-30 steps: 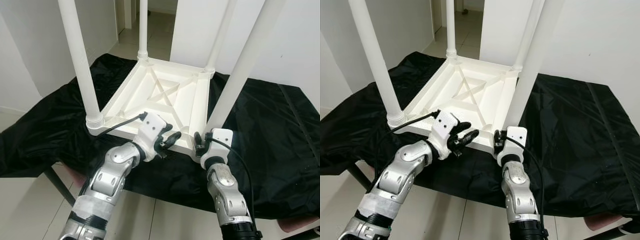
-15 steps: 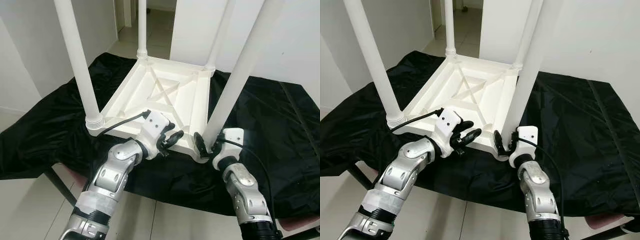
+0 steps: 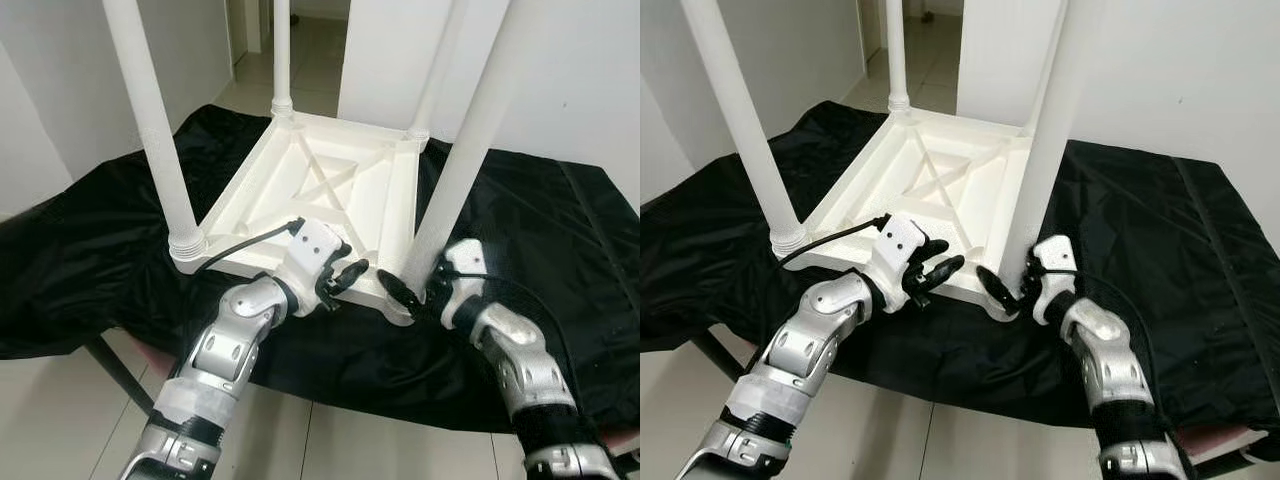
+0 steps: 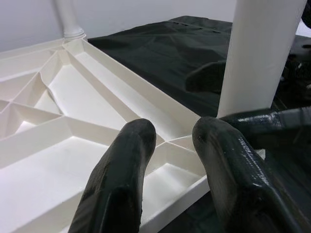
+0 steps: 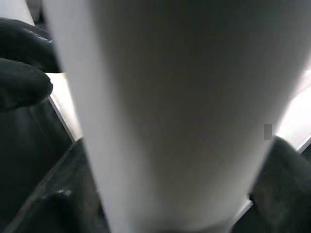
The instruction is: Building children table
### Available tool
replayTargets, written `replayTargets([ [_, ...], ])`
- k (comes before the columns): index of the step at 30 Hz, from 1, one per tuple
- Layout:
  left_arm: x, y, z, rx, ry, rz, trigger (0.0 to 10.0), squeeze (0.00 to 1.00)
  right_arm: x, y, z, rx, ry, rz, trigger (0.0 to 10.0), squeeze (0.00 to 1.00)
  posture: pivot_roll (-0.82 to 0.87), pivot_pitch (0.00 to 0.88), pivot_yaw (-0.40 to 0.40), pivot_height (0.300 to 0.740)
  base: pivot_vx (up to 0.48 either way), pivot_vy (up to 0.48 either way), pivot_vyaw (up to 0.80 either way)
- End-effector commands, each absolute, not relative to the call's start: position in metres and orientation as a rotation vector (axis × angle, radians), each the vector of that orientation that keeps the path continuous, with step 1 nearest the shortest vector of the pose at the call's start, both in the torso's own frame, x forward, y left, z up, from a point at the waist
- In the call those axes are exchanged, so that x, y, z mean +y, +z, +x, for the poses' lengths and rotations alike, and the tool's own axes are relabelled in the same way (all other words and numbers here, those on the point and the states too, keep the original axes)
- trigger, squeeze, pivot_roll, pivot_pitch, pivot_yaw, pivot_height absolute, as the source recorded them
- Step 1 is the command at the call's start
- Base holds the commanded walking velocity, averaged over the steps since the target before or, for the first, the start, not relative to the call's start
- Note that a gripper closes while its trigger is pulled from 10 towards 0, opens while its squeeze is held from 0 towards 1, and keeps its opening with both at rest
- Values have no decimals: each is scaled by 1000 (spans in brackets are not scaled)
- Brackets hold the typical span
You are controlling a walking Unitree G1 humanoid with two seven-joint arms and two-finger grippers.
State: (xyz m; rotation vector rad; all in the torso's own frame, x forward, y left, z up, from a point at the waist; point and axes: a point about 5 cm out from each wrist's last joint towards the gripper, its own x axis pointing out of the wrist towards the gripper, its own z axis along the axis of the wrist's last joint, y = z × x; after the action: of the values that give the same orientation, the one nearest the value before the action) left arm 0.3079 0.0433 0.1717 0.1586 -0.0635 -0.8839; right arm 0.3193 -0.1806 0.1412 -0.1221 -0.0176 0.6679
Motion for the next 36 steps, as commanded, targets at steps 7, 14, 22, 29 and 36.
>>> replayTargets([
  [7,44,172,311,-74,-803,165,10000,0,-182,133,323,35,719,-156,0,0,-1,0,-59,740,0,0,0],
  [14,44,172,311,-77,-795,156,10000,0,-190,127,320,68,739,-136,0,0,-5,0,-64,740,0,0,0],
  [22,41,170,308,-76,-800,146,10000,0,-196,115,319,107,472,-113,10000,0,-8,0,-74,740,0,0,0],
  [29,41,169,305,-75,-808,141,10000,0,-184,115,313,92,268,-14,10000,0,-12,0,-75,740,0,0,0],
  [36,41,167,304,-68,-811,143,10000,0,-166,120,302,32,12,62,10000,0,-5,0,-75,740,0,0,0],
])
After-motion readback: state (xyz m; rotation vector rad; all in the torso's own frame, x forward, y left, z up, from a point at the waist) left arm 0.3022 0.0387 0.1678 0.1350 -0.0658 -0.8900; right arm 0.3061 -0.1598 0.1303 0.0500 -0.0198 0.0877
